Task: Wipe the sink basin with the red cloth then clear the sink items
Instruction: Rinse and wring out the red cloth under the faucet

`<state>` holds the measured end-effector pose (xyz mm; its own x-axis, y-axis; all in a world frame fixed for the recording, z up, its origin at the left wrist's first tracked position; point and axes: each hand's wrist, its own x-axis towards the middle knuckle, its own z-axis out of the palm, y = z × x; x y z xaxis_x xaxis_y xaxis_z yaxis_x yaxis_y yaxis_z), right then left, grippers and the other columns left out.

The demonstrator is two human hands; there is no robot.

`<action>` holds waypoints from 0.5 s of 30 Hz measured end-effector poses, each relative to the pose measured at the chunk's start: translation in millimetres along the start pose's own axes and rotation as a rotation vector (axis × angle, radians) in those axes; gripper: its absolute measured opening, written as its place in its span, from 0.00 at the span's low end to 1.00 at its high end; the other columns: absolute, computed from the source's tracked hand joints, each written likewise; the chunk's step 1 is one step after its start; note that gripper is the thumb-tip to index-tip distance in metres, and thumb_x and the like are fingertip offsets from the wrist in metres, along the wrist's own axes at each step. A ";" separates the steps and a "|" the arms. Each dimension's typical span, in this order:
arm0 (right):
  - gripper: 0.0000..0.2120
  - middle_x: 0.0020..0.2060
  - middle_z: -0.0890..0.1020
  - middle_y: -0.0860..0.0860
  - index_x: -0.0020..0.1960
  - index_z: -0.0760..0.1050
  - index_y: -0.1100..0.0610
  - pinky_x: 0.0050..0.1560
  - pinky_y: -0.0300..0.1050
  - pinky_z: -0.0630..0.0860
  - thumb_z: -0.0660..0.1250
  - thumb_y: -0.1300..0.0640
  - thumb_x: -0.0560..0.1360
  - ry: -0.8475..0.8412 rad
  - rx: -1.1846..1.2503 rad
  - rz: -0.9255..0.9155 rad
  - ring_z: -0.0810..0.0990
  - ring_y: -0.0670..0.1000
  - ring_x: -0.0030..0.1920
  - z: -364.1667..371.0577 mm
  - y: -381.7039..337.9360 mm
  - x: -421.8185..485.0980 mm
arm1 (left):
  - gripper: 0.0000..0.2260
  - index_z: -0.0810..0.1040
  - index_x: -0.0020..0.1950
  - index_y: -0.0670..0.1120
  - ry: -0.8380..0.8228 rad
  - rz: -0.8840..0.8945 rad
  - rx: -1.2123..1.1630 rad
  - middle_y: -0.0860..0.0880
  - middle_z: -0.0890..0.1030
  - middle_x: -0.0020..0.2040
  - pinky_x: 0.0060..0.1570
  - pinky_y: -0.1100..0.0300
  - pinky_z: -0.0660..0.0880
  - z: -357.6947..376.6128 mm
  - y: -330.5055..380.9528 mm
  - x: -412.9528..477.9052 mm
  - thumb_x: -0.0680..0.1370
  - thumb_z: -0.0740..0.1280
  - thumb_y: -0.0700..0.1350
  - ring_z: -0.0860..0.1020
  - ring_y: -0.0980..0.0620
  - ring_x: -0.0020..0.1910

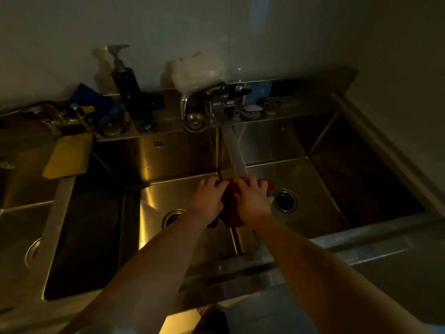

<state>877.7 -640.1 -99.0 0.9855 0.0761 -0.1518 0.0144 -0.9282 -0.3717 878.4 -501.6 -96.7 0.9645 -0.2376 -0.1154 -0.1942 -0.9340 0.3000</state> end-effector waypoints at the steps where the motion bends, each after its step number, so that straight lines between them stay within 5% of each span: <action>1: 0.20 0.66 0.63 0.50 0.69 0.62 0.44 0.57 0.62 0.64 0.57 0.53 0.78 0.003 0.005 -0.015 0.59 0.59 0.64 0.4 -3.8 -6.8 | 0.26 0.61 0.74 0.49 0.016 -0.009 -0.018 0.45 0.62 0.71 0.67 0.53 0.64 -1.9 -0.3 -11.0 0.77 0.62 0.42 0.61 0.43 0.68; 15: 0.16 0.63 0.64 0.50 0.65 0.64 0.46 0.55 0.53 0.71 0.55 0.51 0.78 0.115 0.223 -0.269 0.63 0.56 0.58 17.6 -88.0 -75.1 | 0.25 0.60 0.74 0.51 0.209 -0.163 0.033 0.47 0.61 0.71 0.67 0.51 0.65 -50.6 -34.6 -134.5 0.77 0.60 0.41 0.60 0.44 0.67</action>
<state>799.4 -557.7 -70.9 0.9643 0.2530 0.0778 0.2506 -0.7776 -0.5766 764.5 -423.8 -43.7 0.9989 -0.0263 0.0391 -0.0356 -0.9644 0.2620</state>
